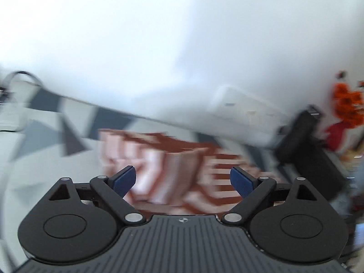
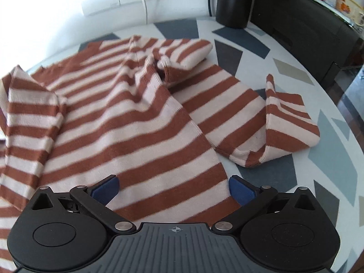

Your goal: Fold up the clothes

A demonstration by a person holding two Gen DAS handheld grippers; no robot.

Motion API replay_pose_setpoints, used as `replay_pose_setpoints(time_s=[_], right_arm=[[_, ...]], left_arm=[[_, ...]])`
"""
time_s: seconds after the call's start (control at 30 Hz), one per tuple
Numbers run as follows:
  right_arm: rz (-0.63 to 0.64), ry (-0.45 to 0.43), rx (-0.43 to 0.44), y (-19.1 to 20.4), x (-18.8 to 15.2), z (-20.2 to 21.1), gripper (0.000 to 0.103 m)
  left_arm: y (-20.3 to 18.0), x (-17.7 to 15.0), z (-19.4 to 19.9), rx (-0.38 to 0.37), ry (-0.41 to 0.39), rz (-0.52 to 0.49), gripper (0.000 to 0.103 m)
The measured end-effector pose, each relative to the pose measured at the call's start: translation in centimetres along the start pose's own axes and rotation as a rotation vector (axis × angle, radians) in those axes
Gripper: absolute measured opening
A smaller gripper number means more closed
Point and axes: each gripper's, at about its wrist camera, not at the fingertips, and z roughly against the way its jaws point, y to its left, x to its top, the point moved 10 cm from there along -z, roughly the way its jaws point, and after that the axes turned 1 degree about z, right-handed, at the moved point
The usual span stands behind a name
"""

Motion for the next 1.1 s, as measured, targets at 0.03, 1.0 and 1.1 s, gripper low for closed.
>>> replay_pose_setpoints(time_s=[0.03, 1.0, 1.1], right_arm=[[0.016, -0.021, 0.016, 0.7, 0.2, 0.4, 0.102], [-0.161, -0.180, 0.222, 3.1, 4.5, 0.5, 0.009], [-0.313, -0.098, 0.291, 0.0, 5.1, -0.4, 0.015]], left_arm=[[1.6, -0.6, -0.3, 0.071, 0.017, -0.025, 0.084], [10.0, -5.5, -2.2, 0.329, 0.115, -0.144, 0.067], [10.3, -5.4, -1.9, 0.352, 0.107, -0.161, 0.067]])
